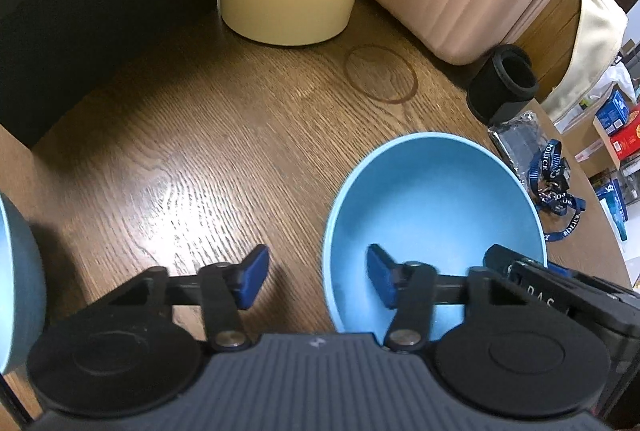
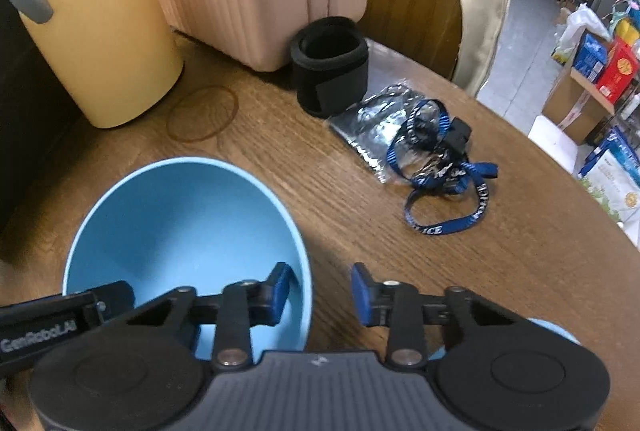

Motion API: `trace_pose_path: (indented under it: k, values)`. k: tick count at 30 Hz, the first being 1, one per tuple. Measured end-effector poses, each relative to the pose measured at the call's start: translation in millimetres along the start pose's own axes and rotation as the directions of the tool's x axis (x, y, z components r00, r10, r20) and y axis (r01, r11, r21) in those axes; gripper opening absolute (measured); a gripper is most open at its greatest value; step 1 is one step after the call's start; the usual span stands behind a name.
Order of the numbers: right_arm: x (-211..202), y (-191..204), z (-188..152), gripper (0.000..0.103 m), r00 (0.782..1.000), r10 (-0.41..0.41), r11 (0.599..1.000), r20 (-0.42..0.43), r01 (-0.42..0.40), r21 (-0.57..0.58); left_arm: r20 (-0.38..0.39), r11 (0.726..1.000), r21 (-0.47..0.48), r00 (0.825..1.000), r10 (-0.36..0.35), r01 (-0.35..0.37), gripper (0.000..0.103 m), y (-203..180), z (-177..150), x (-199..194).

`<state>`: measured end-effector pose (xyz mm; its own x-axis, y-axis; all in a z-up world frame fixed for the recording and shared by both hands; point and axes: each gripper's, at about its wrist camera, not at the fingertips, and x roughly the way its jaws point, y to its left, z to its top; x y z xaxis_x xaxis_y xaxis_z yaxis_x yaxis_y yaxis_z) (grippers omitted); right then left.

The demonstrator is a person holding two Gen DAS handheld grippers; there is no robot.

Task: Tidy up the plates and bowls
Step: 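Bring both open grippers to the rim of the second light-blue bowl, then close both grippers side by side on the second bowl rim, then lift the second bowl and carry it toward the first placed bowl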

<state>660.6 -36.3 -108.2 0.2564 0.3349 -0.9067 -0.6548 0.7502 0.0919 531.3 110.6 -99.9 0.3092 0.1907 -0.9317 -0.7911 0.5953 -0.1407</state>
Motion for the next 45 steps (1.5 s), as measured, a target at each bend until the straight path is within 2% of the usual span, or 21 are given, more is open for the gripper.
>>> trace_pose_path:
  k: [1, 3, 5, 10, 28, 45]
  values:
    - [0, 0, 0, 0.022, 1.000, 0.010, 1.000, 0.002, -0.010, 0.003, -0.004, 1.000, -0.002, 1.000, -0.001, 0.001, 0.042, -1, 0, 1]
    - [0, 0, -1, 0.015, 1.000, 0.026, 1.000, 0.001, -0.026, 0.006, -0.014, 1.000, -0.003, 1.000, -0.010, 0.010, 0.028, -2, -1, 4]
    - [0, 0, -1, 0.010, 1.000, 0.031, 0.999, 0.002, -0.031, 0.011, -0.027, 1.000, -0.002, 0.999, -0.022, 0.022, 0.018, -3, -3, 7]
    - [-3, -3, -2, 0.008, 0.999, 0.052, 0.998, 0.014, -0.053, 0.041, -0.046, 0.999, -0.017, 0.998, -0.032, 0.032, 0.011, -5, -6, 11]
    - [-15, 2, -9, 0.005, 0.999, 0.038, 0.997, 0.034, -0.040, 0.064, -0.021, 1.000, -0.004, 0.999, -0.031, 0.030, 0.011, -5, -9, -4]
    - [-43, 18, -20, 0.006, 0.996, 0.036, 0.997, 0.083, -0.041, 0.061, 0.026, 0.999, 0.008, 0.999, -0.035, 0.035, 0.011, 7, -13, -34]
